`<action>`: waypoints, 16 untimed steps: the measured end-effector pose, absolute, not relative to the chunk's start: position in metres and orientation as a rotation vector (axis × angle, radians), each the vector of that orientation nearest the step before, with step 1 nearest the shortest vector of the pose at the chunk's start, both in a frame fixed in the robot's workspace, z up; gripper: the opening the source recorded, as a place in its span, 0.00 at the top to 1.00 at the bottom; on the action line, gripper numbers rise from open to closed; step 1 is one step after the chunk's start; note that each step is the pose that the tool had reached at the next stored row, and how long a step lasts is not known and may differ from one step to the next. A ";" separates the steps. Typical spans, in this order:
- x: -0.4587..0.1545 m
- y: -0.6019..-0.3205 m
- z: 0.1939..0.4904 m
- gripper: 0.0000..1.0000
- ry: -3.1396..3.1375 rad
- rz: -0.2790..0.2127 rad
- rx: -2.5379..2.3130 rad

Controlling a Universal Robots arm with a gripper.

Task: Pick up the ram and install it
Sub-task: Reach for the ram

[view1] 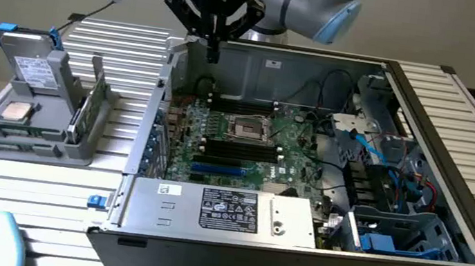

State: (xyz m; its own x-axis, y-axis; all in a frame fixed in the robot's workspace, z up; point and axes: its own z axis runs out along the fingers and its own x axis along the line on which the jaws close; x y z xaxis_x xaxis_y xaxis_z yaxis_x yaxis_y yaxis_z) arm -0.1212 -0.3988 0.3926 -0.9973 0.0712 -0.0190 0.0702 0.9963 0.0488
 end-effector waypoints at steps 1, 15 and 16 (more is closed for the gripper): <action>-0.121 -0.399 0.393 0.90 3.118 0.075 0.110; -0.141 -0.399 0.392 0.90 3.167 0.073 0.114; -0.145 -0.399 0.392 0.90 3.177 0.073 0.115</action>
